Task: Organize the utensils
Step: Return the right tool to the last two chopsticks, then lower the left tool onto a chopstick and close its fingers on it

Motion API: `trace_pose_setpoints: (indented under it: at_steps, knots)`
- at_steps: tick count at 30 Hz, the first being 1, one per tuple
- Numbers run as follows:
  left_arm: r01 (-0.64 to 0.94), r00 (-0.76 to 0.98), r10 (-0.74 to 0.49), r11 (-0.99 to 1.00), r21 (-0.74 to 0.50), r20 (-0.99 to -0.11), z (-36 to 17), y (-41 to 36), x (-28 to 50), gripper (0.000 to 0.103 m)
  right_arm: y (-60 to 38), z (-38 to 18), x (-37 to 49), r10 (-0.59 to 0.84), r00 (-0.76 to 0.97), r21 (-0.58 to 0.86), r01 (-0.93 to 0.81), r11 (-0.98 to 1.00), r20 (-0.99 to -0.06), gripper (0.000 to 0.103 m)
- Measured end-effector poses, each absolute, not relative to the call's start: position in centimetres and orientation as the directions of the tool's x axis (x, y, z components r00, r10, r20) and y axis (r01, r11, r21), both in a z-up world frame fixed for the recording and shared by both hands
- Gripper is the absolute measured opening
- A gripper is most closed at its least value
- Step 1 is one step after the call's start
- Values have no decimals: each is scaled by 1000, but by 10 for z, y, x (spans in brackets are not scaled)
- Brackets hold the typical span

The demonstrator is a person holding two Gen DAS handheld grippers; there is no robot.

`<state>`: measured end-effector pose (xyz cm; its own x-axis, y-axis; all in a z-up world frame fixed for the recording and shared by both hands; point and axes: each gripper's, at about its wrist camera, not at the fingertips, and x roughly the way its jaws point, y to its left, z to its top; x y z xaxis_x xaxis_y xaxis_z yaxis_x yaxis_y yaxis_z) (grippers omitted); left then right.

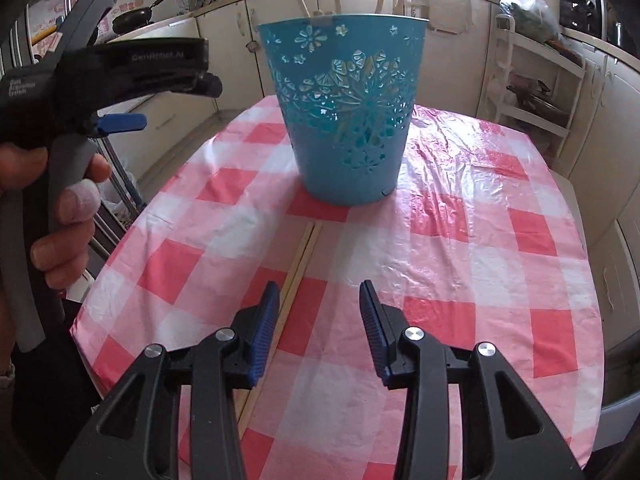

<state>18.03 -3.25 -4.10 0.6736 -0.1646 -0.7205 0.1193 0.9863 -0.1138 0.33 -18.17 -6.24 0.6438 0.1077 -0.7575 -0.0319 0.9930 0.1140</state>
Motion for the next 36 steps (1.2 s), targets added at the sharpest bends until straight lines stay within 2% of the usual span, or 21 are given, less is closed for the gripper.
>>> trace_pose_setpoints:
  at_steps: [11,17,22,26,29,33,36]
  knots:
    - [118,658,-145,989,-89,-739,-47,-34,182,95,-176,-93,15,75,590,88,-6,996,-804,37]
    - [123,652,-139,989,-77,-745,-49,-37,182,95,-179,-89,15,105,602,133,3,991,-792,37]
    - [127,648,-136,990,-70,-750,-51,-39,183,95,-170,-90,18,99,605,105,-25,994,-790,37]
    - [128,644,-130,990,-61,-754,-54,-39,183,95,-172,-94,18,88,592,86,-33,996,-801,26]
    - [128,641,-130,990,-62,-757,-56,-40,183,95,-177,-93,14,81,594,77,-32,997,-800,22]
    - [165,618,-147,985,-55,-772,-61,-46,183,95,-188,-91,8,67,584,65,-25,998,-809,21]
    - [268,548,-198,962,-54,-812,-74,-63,176,95,-201,-92,-1,57,578,70,1,998,-814,21]
